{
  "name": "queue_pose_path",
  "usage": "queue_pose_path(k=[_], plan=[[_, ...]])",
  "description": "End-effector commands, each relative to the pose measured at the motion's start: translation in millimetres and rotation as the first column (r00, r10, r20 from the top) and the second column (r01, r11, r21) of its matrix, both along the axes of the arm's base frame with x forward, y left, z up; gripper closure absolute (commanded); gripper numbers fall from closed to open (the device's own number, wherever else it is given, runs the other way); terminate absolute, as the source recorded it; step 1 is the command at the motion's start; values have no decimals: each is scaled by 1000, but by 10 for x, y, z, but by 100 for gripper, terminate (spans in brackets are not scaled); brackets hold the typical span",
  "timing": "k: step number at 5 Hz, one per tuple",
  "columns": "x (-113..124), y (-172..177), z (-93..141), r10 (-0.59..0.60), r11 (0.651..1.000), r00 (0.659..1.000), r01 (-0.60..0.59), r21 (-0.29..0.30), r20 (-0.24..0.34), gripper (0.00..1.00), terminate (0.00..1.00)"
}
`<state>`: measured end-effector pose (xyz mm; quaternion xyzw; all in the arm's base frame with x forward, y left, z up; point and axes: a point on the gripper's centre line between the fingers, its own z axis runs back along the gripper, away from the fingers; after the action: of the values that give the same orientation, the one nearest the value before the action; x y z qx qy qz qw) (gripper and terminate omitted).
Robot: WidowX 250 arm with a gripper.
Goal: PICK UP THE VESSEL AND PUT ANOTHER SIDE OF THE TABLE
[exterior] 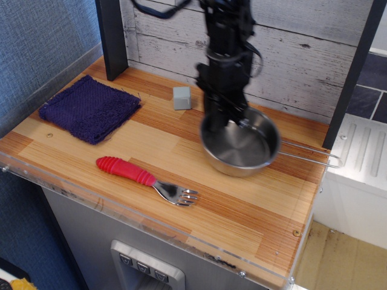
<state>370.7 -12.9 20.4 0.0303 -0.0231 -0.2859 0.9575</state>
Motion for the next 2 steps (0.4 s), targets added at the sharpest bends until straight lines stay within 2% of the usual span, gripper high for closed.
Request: queue_pose_path(k=[1, 2], plan=[[127, -88, -37, -21, 1000, 1000, 21, -8, 13, 100, 0], [107, 10, -72, 85, 996, 996, -85, -25, -18, 0, 0]])
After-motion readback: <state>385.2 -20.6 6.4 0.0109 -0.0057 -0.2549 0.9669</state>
